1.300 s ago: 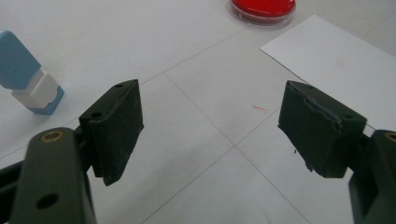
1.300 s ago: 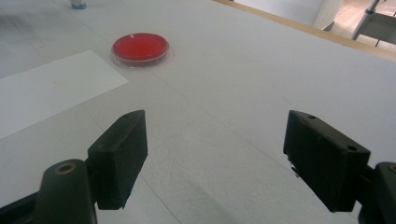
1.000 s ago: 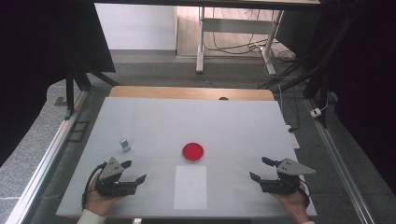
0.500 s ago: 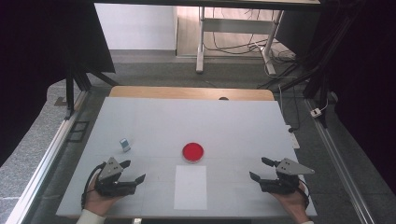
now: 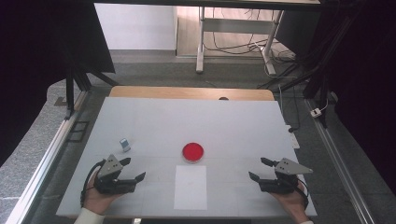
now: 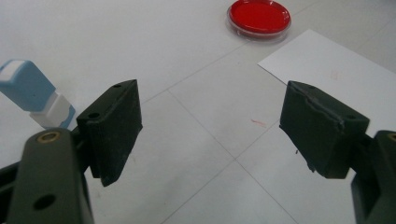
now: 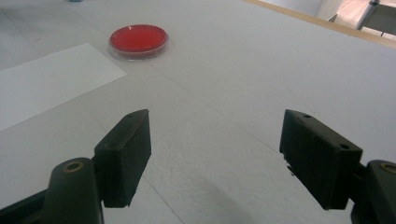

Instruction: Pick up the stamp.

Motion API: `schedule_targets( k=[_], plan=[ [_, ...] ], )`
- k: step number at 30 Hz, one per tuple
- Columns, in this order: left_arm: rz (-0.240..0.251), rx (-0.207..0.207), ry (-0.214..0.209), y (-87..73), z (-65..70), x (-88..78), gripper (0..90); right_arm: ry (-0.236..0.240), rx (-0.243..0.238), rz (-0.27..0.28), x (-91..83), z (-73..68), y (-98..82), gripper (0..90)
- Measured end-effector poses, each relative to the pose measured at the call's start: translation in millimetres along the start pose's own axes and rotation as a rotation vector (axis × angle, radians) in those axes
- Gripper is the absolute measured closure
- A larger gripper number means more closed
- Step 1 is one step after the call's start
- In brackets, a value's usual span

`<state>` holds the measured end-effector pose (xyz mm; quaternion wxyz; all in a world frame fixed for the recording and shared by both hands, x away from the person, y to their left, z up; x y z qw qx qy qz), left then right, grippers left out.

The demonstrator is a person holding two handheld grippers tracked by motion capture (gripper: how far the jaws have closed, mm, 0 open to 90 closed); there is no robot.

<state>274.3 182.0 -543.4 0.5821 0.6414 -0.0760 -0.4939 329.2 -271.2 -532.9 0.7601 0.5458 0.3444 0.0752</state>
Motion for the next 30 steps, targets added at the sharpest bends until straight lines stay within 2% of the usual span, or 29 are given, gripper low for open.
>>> schedule_targets(
  k=[6,14,23,30],
  plan=[
    [0.022,0.004,0.008,10.9,-2.6,-5.9,21.1,-0.004,0.003,0.001,0.7,-0.1,0.2,24.7],
    [0.015,0.003,0.014,20.2,-9.2,-6.3,21.1,-0.004,0.001,-0.002,1.9,-0.4,-0.1,25.1],
    [0.014,-0.002,0.017,38.9,-25.7,-9.6,21.3,-0.003,-0.003,-0.007,3.0,-1.6,-0.6,25.4],
    [-0.001,-0.003,0.021,45.5,-37.9,-10.5,21.7,-0.001,-0.007,-0.009,4.6,-4.1,0.2,25.5]
  ],
)
Point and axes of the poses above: each handheld gripper's, and its own axes: x roughly forward along the jaws, y roughly out of its top, z roughly to its right, the point moved 7 cm from there along x, roughly forward along the jaws, and after that the axes turned 12 degrees about -y, right-handed, at the moved point
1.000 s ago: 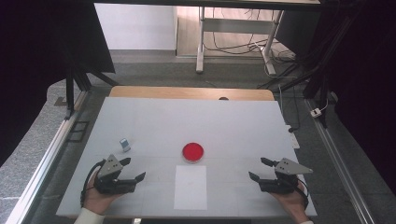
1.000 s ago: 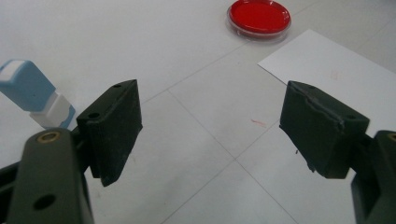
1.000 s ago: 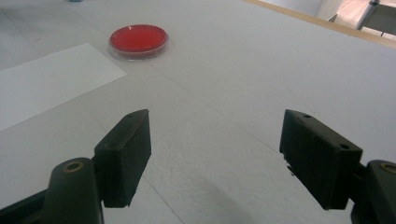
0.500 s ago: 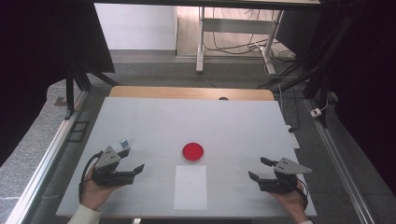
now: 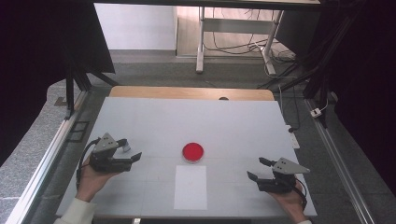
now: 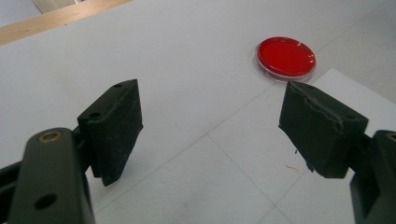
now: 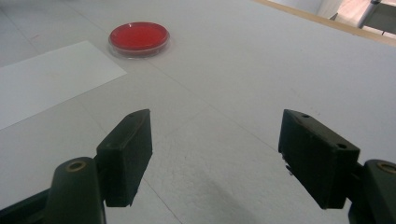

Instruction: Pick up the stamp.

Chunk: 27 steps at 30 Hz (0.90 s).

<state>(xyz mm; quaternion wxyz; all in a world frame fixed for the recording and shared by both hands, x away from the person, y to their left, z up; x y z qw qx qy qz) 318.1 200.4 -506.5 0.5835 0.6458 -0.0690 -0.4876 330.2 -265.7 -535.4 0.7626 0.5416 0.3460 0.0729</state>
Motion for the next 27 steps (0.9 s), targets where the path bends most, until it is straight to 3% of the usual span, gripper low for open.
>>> schedule_targets(
  k=[6,18,27],
  plan=[
    [-0.014,0.017,0.008,7.9,-16.7,-1.6,22.2,-0.002,-0.001,-0.005,1.0,-0.1,-0.3,25.7],
    [-0.038,0.003,0.020,22.9,-48.0,-3.7,22.6,-0.005,-0.001,-0.007,1.2,-0.2,-0.5,25.8],
    [-0.063,0.007,0.020,18.0,-63.6,-2.0,23.7,-0.004,-0.010,-0.016,2.3,-0.8,-1.6,25.9]
  ],
)
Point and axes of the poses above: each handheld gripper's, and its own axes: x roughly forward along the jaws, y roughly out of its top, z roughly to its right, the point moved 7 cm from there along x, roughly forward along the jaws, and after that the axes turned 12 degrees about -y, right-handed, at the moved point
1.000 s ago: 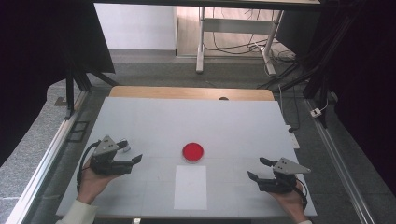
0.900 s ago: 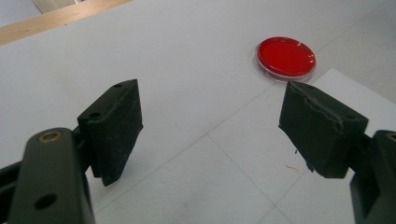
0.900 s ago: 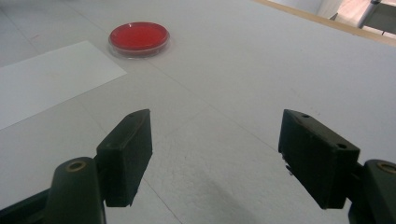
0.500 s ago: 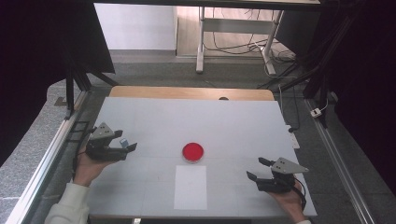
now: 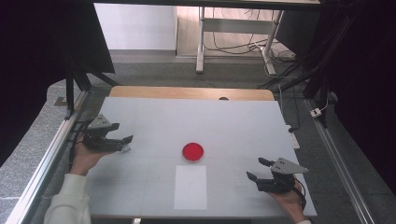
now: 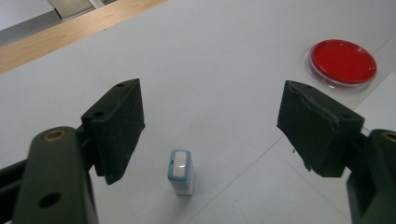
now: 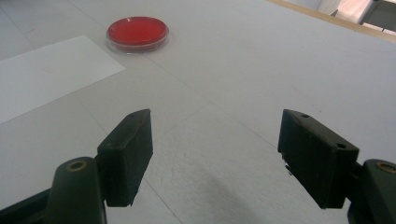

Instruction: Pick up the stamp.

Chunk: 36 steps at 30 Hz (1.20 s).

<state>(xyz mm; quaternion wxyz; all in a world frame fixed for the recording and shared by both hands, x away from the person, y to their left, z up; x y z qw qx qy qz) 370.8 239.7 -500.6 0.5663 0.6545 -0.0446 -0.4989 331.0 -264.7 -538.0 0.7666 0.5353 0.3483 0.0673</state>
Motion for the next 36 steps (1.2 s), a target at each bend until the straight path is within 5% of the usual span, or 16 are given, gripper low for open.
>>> schedule_targets(
  k=[5,15,36],
  plan=[
    [-0.013,-0.007,0.007,-3.9,-9.1,0.8,24.8,-0.004,-0.003,0.002,0.9,-0.4,-0.3,26.0],
    [-0.116,0.006,0.022,-19.9,-18.3,10.9,28.8,0.000,-0.013,-0.007,1.6,-1.9,-1.8,26.1],
    [-0.187,0.006,0.005,-42.1,-27.3,26.9,41.9,0.000,-0.014,-0.016,3.0,-2.4,-4.4,26.3]
  ],
)
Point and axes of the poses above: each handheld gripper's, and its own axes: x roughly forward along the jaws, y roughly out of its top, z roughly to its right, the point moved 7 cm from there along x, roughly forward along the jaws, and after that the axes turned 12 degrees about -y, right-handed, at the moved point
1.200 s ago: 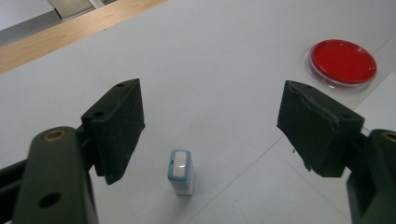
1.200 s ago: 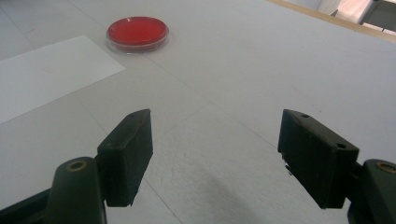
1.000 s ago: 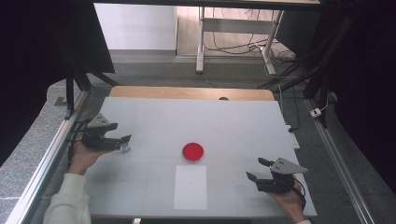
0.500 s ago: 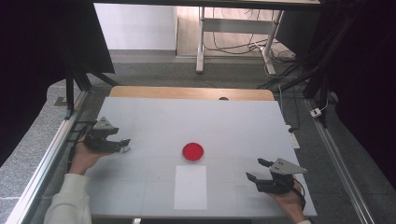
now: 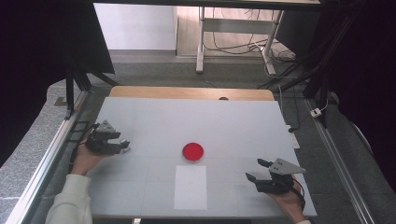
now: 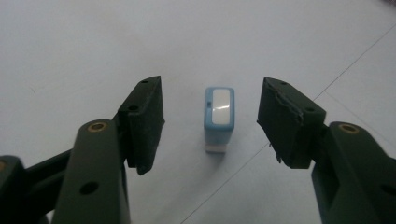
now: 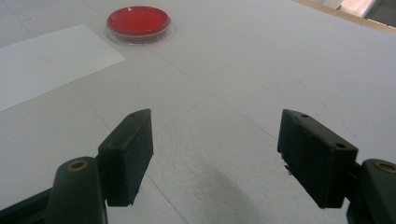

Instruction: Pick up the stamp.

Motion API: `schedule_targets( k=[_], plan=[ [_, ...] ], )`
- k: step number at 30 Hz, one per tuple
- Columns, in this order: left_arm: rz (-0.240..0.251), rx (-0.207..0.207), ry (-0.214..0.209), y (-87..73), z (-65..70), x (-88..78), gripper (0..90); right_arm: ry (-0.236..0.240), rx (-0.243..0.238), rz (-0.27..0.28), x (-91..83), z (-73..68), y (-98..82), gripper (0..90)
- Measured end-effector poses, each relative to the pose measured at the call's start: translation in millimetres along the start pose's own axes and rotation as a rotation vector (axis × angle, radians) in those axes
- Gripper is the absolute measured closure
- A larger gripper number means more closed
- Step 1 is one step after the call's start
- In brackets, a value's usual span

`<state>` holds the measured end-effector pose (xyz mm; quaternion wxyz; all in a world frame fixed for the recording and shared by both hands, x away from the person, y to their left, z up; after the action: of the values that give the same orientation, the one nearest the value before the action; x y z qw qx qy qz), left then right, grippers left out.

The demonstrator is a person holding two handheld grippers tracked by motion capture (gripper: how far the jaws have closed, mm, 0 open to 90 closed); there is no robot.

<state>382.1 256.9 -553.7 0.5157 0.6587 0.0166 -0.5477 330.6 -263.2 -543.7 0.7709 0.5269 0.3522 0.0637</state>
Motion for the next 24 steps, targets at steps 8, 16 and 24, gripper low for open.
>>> schedule_targets(
  k=[8,16,24],
  plan=[
    [-0.025,0.016,-0.016,-3.8,0.7,4.9,53.0,0.001,0.000,-0.002,0.3,0.2,-0.6,26.3],
    [-0.032,0.029,-0.025,-5.0,1.3,6.1,62.1,-0.003,-0.003,-0.007,0.5,0.5,-1.6,26.5],
    [-0.022,0.034,-0.026,-4.7,0.9,4.2,71.1,0.000,-0.004,-0.009,1.1,0.3,-2.3,26.5]
  ],
)
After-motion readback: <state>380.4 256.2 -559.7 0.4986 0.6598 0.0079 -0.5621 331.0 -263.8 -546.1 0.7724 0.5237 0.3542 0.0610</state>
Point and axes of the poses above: each handheld gripper's, and its own axes: x roughly forward along the jaws, y roughly out of its top, z roughly to its right, the point moved 7 cm from there along x, roughly forward along the jaws, and after that the axes turned 12 degrees about -y, right-handed, at the moved point
